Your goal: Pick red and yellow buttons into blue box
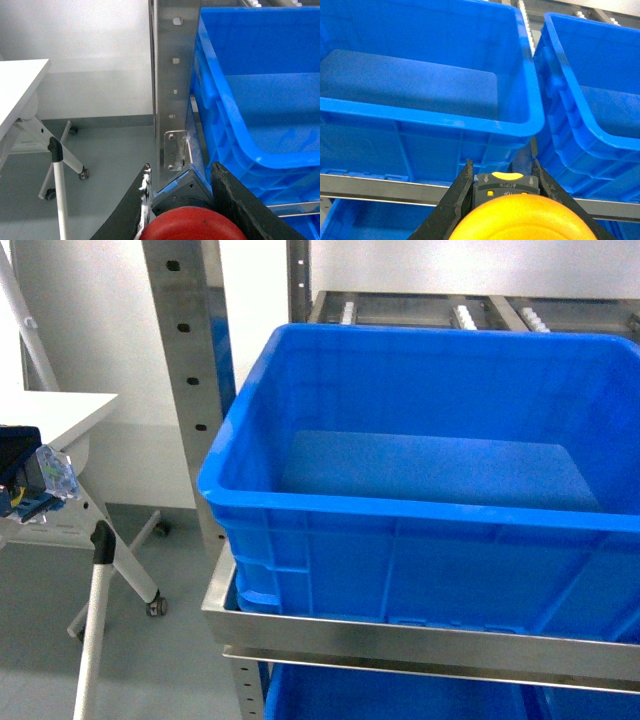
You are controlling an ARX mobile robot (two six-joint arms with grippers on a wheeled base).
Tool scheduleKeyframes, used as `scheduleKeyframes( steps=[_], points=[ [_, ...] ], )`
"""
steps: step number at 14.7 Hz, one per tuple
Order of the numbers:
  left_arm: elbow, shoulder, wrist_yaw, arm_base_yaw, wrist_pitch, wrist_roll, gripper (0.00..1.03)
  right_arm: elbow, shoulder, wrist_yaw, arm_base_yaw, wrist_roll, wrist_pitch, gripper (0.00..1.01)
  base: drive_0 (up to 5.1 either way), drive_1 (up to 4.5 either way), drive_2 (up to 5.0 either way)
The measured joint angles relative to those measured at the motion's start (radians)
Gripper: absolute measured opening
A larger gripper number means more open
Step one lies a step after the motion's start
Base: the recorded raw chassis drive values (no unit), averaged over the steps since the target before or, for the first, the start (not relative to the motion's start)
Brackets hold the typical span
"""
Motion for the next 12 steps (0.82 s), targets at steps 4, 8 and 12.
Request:
scheduleKeyframes(
  steps=[4,8,12],
  points=[
    [0.000,0.000,-0.003,0.002,0.000,0.000,0.30,0.000,0.001,0.000,0.000,0.000,-0.002,0.29,4.8,-3.49,-1.4],
    [0.000,0.000,-0.002,0.002,0.001,0.000,0.30,0.000,0.001,0.000,0.000,0.000,-0.001,0.29,5.0,-3.33,-1.3],
    [0.000,0.000,-0.002,0.002,-0.001,0.000,0.30,0.000,0.001,0.000,0.000,0.000,-0.005,0.29,4.9,-3.43,-1.3]
  ],
)
